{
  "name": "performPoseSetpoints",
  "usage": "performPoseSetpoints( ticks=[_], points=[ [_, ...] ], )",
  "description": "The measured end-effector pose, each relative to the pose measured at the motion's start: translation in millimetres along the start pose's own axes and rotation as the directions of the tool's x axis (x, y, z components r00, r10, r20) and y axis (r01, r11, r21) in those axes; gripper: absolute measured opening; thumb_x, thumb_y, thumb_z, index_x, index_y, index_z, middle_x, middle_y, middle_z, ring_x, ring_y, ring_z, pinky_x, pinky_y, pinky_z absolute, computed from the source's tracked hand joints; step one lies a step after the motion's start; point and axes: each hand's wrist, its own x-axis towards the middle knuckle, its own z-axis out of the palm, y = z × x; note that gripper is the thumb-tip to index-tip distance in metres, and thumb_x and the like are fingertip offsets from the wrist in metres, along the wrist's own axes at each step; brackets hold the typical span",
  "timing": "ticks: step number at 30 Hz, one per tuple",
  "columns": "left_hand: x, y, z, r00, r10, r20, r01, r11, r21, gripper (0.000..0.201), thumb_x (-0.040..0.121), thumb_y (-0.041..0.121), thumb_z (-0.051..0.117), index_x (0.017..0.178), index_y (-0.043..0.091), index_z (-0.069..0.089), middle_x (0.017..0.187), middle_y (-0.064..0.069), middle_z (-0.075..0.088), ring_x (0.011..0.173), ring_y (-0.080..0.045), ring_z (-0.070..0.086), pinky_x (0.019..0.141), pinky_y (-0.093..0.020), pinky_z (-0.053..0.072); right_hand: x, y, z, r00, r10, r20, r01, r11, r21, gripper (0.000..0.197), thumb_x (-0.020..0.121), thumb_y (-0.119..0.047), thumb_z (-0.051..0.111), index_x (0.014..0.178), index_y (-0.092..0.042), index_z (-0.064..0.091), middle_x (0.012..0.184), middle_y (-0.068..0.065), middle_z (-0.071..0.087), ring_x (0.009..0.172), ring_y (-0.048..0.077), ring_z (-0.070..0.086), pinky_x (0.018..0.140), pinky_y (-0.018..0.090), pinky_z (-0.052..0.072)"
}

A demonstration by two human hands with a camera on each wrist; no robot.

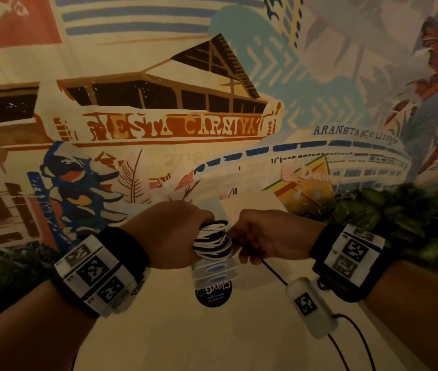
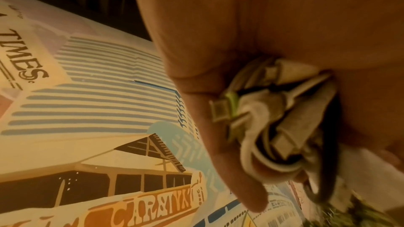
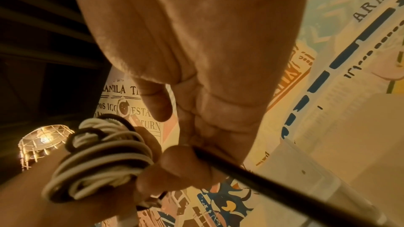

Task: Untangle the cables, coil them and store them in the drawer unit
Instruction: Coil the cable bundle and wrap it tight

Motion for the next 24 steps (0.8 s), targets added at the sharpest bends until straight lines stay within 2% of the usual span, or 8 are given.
performPoseSetpoints(
  ticks=[3, 6, 9, 11, 14, 19, 21, 24],
  points=[
    [4.0, 2.4, 6.5, 0.998, -0.057, 0.009, 0.057, 0.996, 0.068, 0.012, 0.090, 0.038, 0.060, 0.091, 0.027, 0.055, 0.085, 0.006, 0.062, 0.075, -0.016, 0.059, 0.073, -0.032, 0.050, 0.0, -8.4, 1.5, 0.999, 0.001, -0.052, -0.003, 0.999, -0.038, 0.038, 0.104, -0.034, 0.039, 0.094, -0.009, 0.066, 0.092, 0.008, 0.070, 0.076, 0.021, 0.060, 0.067, 0.028, 0.045],
    [7.6, 0.2, 15.7, 0.994, -0.099, -0.048, 0.103, 0.991, 0.089, 0.010, 0.092, 0.031, 0.059, 0.098, 0.024, 0.055, 0.089, 0.004, 0.063, 0.078, -0.017, 0.060, 0.076, -0.038, 0.054, 0.7, -14.0, 1.5, 0.995, -0.007, -0.095, -0.010, 0.985, -0.173, 0.056, 0.102, -0.053, 0.046, 0.113, -0.004, 0.071, 0.098, 0.007, 0.073, 0.079, 0.019, 0.064, 0.070, 0.027, 0.047],
    [10.1, 0.7, 20.5, 0.989, -0.126, -0.080, 0.135, 0.984, 0.114, 0.010, 0.093, 0.032, 0.059, 0.100, 0.025, 0.058, 0.090, 0.004, 0.064, 0.078, -0.015, 0.061, 0.074, -0.034, 0.054, 1.1, -17.6, 3.7, 0.994, -0.025, -0.107, -0.010, 0.950, -0.312, 0.059, 0.097, -0.059, 0.051, 0.118, -0.008, 0.072, 0.106, 0.005, 0.076, 0.085, 0.017, 0.066, 0.073, 0.027, 0.049],
    [11.5, 4.7, 21.1, 0.986, -0.138, -0.091, 0.148, 0.981, 0.123, 0.012, 0.093, 0.037, 0.058, 0.095, 0.026, 0.061, 0.085, 0.006, 0.064, 0.075, -0.013, 0.060, 0.070, -0.030, 0.052, 0.8, -18.6, 4.9, 0.992, -0.048, -0.114, -0.005, 0.907, -0.420, 0.053, 0.092, -0.058, 0.062, 0.115, -0.012, 0.074, 0.110, 0.004, 0.076, 0.089, 0.017, 0.069, 0.075, 0.027, 0.051],
    [14.7, 7.4, 23.0, 0.983, -0.141, -0.119, 0.157, 0.978, 0.140, 0.018, 0.093, 0.045, 0.057, 0.093, 0.027, 0.063, 0.081, 0.007, 0.064, 0.074, -0.014, 0.059, 0.068, -0.028, 0.049, 1.0, -19.5, 5.8, 0.987, -0.093, -0.128, 0.008, 0.837, -0.547, 0.042, 0.087, -0.050, 0.073, 0.112, -0.016, 0.076, 0.103, -0.002, 0.078, 0.096, 0.014, 0.073, 0.076, 0.025, 0.055],
    [18.6, 11.3, 27.7, 0.980, -0.199, 0.008, 0.197, 0.973, 0.120, 0.018, 0.095, 0.042, 0.059, 0.104, 0.027, 0.060, 0.084, 0.009, 0.064, 0.077, -0.014, 0.062, 0.075, -0.030, 0.054, 4.9, -18.6, 10.2, 0.984, -0.092, -0.152, -0.026, 0.771, -0.637, 0.040, 0.082, -0.047, 0.080, 0.108, -0.017, 0.077, 0.078, -0.010, 0.075, 0.081, 0.003, 0.072, 0.066, 0.018, 0.053],
    [19.2, 18.6, 30.7, 0.980, -0.197, 0.022, 0.190, 0.963, 0.189, 0.023, 0.095, 0.045, 0.056, 0.105, 0.025, 0.062, 0.087, 0.007, 0.067, 0.078, -0.016, 0.064, 0.077, -0.033, 0.057, 5.9, -19.7, 11.4, 0.989, -0.045, -0.141, -0.060, 0.749, -0.660, 0.037, 0.080, -0.044, 0.083, 0.104, -0.015, 0.078, 0.080, -0.007, 0.077, 0.085, 0.008, 0.074, 0.070, 0.020, 0.058],
    [22.3, 31.7, 30.2, 0.981, -0.193, 0.021, 0.180, 0.943, 0.279, 0.035, 0.096, 0.051, 0.043, 0.099, 0.022, 0.063, 0.085, 0.003, 0.067, 0.075, -0.018, 0.064, 0.073, -0.028, 0.055, 6.8, -26.8, 12.8, 0.991, 0.023, -0.130, -0.105, 0.726, -0.680, 0.041, 0.077, -0.044, 0.085, 0.104, -0.014, 0.078, 0.092, 0.001, 0.079, 0.093, 0.017, 0.075, 0.075, 0.026, 0.062]
  ],
)
